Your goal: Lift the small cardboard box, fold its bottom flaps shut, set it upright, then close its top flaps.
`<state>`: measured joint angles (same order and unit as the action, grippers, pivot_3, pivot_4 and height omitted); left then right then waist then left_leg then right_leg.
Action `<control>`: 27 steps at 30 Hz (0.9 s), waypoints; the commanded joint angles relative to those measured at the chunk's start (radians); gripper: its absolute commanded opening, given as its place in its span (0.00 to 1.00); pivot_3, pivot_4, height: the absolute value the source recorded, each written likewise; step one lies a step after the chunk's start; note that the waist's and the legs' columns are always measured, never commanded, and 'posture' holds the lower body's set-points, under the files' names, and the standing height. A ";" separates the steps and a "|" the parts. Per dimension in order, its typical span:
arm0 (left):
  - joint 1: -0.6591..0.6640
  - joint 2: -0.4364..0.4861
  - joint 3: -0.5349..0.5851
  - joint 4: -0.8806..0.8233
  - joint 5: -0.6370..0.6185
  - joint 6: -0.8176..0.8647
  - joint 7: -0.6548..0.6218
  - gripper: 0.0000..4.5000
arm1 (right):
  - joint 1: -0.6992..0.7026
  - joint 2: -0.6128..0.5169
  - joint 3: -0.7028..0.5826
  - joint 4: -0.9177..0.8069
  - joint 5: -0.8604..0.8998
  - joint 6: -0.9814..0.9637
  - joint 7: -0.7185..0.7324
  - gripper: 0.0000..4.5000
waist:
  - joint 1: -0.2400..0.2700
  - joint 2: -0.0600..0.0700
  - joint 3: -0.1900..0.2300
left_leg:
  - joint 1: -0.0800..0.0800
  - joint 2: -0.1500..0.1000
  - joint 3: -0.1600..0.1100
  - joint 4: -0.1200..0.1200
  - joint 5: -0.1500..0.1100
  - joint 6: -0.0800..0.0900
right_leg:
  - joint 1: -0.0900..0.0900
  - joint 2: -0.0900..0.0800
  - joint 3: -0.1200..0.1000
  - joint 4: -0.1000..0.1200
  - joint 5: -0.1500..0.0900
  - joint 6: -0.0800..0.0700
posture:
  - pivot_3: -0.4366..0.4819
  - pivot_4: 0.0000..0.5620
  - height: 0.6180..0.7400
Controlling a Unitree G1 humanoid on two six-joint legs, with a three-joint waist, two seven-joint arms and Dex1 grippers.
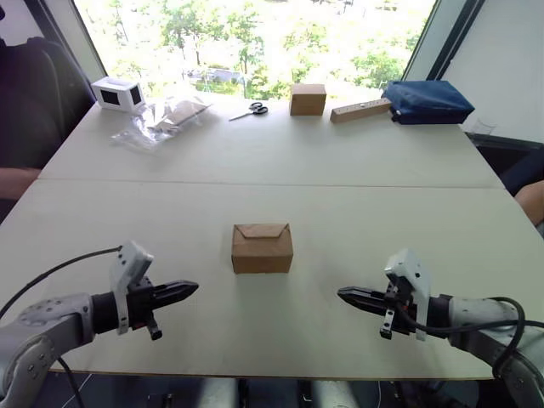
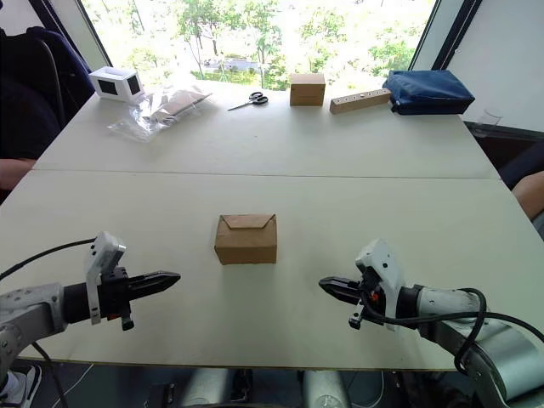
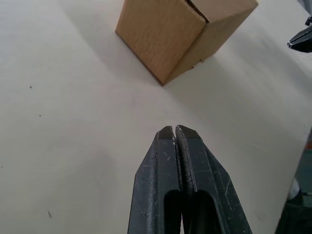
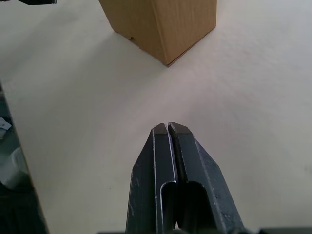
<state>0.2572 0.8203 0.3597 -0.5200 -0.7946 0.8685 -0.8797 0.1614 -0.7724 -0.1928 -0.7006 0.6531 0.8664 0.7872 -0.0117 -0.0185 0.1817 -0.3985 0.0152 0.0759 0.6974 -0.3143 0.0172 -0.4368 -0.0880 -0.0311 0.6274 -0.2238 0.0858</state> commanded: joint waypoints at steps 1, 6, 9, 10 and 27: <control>0.042 0.041 0.031 0.008 0.060 -0.097 -0.069 0.01 | -0.007 -0.008 -0.017 -0.039 0.037 -0.002 -0.005 0.00 | 0.002 0.000 0.000 | 0.000 0.000 0.000 0.000 0.000 0.000 | 0.000 0.000 0.000 0.000 0.000 -0.001 | 0.48 0.27 1.00; 0.029 0.048 0.037 0.024 0.055 -0.117 -0.079 0.01 | -0.025 -0.017 -0.005 -0.040 0.040 -0.007 -0.014 0.00 | 0.018 0.000 0.000 | 0.000 0.000 0.000 0.000 0.000 0.000 | 0.000 -0.001 0.000 -0.001 0.000 -0.001 | 0.48 0.27 1.00; 0.023 0.042 0.030 0.007 0.042 -0.107 -0.071 0.01 | -0.037 -0.012 0.003 -0.039 0.046 -0.007 -0.023 0.00 | 0.023 0.000 0.000 | 0.000 0.000 0.000 0.000 0.000 0.000 | 0.000 -0.001 0.000 -0.001 0.000 -0.001 | 0.48 0.27 1.00; 0.027 0.039 0.025 -0.006 0.045 -0.106 -0.066 0.01 | -0.038 -0.011 0.010 -0.036 0.043 -0.011 -0.025 0.00 | 0.024 0.000 0.000 | 0.000 0.000 0.000 0.000 0.000 0.000 | 0.000 -0.001 0.000 -0.001 0.000 -0.001 | 0.48 0.27 1.00; 0.059 0.011 0.025 -0.051 0.008 -0.086 -0.009 0.01 | -0.073 -0.028 0.051 0.004 0.036 -0.031 -0.010 0.00 | 0.024 0.000 0.000 | 0.000 0.000 0.000 0.000 0.000 0.000 | 0.000 0.000 0.000 -0.002 0.000 -0.001 | 0.48 0.27 1.00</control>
<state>0.3183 0.8318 0.3706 -0.5438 -0.7705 0.7805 -0.8895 0.0894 -0.7933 -0.1338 -0.6792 0.6811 0.8555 0.7743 0.0120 -0.0186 0.1816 -0.3989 0.0152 0.0760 0.6975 -0.3146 0.0176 -0.4364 -0.0884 -0.0313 0.6259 -0.2242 0.0850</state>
